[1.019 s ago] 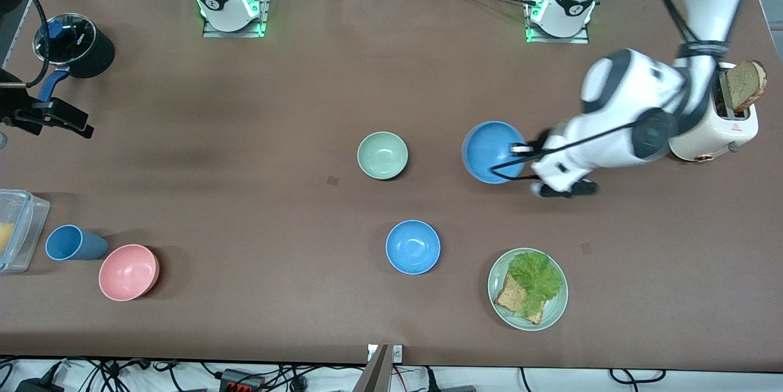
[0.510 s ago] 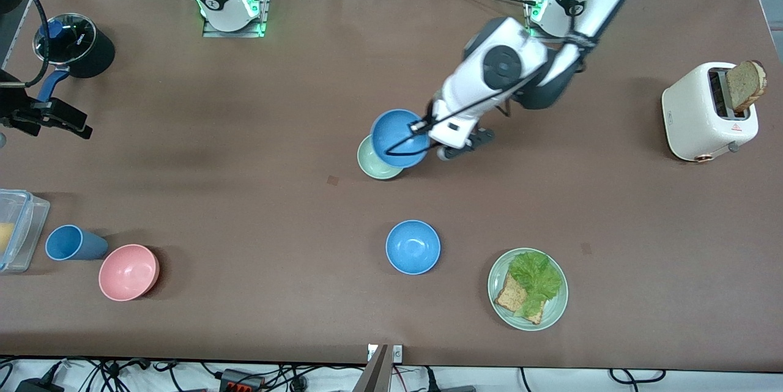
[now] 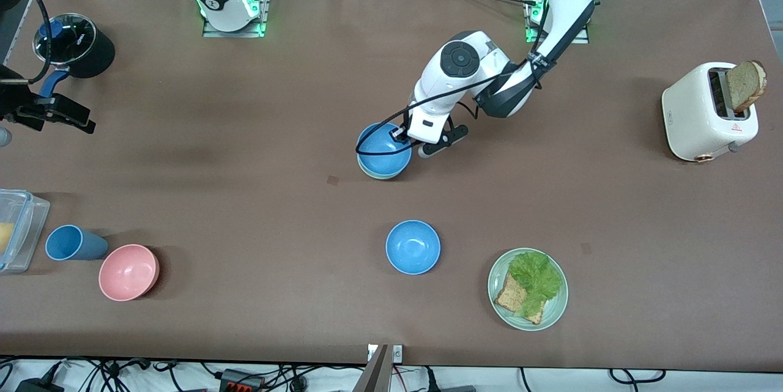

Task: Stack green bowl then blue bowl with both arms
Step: 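Lower the blue bowl into the green bowl and open the left gripper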

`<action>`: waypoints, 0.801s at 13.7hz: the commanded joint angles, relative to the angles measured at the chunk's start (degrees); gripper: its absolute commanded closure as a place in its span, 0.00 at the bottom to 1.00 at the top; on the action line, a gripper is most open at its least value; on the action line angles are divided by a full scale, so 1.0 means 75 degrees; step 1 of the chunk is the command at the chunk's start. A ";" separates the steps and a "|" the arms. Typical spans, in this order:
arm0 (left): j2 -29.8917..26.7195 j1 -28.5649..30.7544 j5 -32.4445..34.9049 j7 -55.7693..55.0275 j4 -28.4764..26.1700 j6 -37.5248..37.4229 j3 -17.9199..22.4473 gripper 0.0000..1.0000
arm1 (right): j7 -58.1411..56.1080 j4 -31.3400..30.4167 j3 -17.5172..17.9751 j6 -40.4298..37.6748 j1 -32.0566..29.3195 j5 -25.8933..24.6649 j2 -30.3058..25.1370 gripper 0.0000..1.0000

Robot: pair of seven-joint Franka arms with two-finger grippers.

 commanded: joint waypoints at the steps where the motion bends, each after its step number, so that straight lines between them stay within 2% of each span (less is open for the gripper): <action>1: 0.0091 -0.0178 0.0444 -0.0209 0.0049 0.0060 0.0074 1.00 | -0.0111 -0.0171 0.0023 -0.0067 0.0004 -0.0044 -0.0220 0.00; 5: 0.0161 -0.0413 0.0691 -0.0385 0.0061 0.0036 0.0226 0.97 | -0.0123 -0.0148 0.0035 -0.0090 0.0016 -0.0079 -0.0232 0.00; 6: 0.0173 -0.0425 0.0691 -0.0431 0.0073 0.0024 0.0227 0.86 | -0.0099 -0.0147 0.0046 -0.0091 0.0028 -0.0103 -0.0232 0.00; 8: 0.0162 -0.0332 0.0691 -0.0467 0.0108 -0.0034 0.0238 0.50 | -0.0087 -0.0159 0.0070 -0.0009 0.0028 -0.0243 -0.0220 0.00; 11: 0.0010 -0.0075 0.0691 -0.0409 0.0236 -0.0384 0.0227 0.43 | -0.0099 -0.0171 0.0070 0.0097 0.0028 -0.0243 -0.0220 0.00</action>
